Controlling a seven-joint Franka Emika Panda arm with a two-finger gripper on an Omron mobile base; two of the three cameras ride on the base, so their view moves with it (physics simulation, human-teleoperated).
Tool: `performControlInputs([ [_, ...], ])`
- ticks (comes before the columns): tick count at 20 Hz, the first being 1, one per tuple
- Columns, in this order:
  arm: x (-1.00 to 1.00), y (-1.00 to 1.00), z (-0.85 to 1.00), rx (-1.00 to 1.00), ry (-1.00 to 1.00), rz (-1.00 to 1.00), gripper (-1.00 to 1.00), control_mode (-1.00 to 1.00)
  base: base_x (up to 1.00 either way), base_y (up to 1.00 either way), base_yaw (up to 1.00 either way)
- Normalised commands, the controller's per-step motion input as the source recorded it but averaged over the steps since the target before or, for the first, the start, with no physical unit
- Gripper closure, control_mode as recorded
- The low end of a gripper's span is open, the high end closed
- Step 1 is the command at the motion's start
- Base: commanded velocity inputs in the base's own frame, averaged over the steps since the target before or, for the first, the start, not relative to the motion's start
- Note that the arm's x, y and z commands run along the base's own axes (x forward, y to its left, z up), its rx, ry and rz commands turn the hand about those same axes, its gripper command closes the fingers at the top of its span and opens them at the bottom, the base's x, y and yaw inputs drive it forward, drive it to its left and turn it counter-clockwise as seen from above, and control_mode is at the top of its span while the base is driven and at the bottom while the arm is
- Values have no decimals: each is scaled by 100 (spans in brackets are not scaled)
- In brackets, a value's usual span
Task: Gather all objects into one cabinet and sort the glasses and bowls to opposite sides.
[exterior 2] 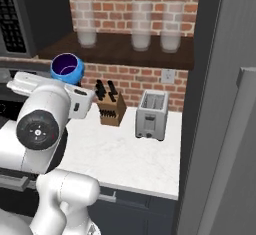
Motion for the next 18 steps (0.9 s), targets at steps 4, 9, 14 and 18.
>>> performControlInputs([
  [4,0,0,0,0,0,0,100,100,-91,43,3],
  [9,0,0,0,0,0,0,100,100,-76,55,10],
  [14,0,0,0,0,0,0,100,100,-38,79,24],
  [18,0,0,0,0,0,0,100,100,-21,73,30],
])
